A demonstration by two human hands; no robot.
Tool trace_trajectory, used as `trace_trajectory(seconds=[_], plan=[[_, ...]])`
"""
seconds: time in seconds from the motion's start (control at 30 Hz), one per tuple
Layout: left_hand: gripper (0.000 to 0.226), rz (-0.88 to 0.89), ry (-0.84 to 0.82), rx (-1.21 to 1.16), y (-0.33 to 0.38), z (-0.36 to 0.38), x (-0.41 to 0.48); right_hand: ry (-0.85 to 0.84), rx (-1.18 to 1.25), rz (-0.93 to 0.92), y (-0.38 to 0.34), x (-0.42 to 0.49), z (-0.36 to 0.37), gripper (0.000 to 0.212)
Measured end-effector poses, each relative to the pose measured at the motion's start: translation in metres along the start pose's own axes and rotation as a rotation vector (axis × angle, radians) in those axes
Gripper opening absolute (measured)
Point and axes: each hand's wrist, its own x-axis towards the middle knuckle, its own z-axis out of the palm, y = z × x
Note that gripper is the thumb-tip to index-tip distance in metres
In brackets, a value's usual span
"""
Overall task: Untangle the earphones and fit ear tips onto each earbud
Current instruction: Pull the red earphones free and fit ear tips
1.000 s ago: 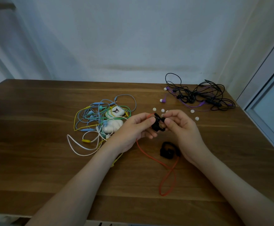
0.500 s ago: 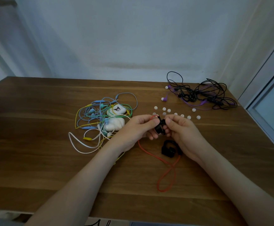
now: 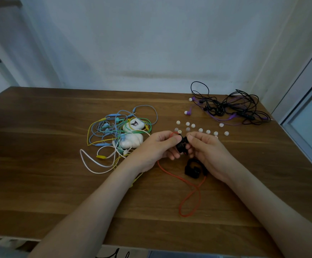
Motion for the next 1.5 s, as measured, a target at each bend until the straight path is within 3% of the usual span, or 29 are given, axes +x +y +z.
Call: trace_trajectory(seconds=[1.0, 1.3, 1.5], plan=[[0.023, -0.012, 0.035, 0.042, -0.003, 0.001, 0.006, 0.246, -0.37, -0.236, 0.019, -0.004, 0.013, 0.015], [0.021, -0.006, -0.008, 0.065, -0.005, -0.004, 0.008, 0.219, -0.402, -0.218, 0.018, -0.002, 0.012, 0.014], [0.019, 0.015, -0.028, 0.037, -0.007, -0.004, 0.009, 0.159, -0.326, -0.301, 0.012, -0.005, 0.015, 0.012]])
